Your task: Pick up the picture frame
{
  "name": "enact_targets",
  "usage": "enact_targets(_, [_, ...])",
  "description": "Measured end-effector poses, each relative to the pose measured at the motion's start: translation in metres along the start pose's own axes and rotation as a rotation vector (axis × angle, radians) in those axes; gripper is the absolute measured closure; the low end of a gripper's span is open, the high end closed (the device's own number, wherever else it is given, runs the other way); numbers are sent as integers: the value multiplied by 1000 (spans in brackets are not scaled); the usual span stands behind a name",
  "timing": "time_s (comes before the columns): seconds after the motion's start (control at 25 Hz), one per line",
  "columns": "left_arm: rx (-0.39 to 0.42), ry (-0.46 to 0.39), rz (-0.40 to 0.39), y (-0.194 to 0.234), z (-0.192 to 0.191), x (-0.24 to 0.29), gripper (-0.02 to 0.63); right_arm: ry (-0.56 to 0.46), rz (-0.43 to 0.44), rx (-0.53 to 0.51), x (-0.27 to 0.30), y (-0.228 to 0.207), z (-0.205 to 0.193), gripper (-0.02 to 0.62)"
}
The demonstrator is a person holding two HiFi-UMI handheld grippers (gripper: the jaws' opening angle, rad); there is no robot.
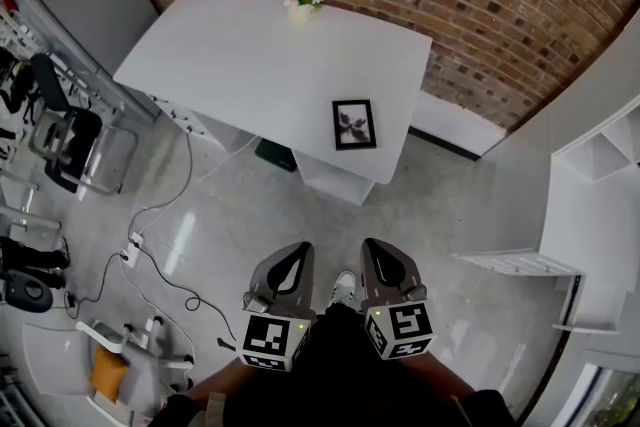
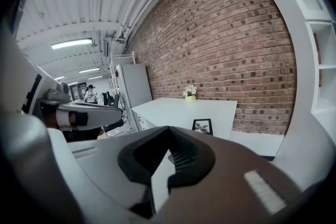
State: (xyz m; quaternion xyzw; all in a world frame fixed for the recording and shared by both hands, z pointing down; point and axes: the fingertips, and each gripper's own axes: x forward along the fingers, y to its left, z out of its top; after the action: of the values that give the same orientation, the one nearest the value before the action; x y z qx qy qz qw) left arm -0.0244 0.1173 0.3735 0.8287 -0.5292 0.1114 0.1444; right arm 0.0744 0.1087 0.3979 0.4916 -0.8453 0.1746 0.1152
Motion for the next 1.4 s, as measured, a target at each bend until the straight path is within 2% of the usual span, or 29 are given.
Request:
enact_targets(0.32, [2,2,25,-2,10,26,604,1,30,-16,15,-22,10,594])
enact_targets(0.56, [8,-6,15,10,16,46,604,23,21,-16,38,-31,11,594])
enact_targets(1.4, [-15,54,-161,64,34,166,604,112,-147,24,138,-84,29,594])
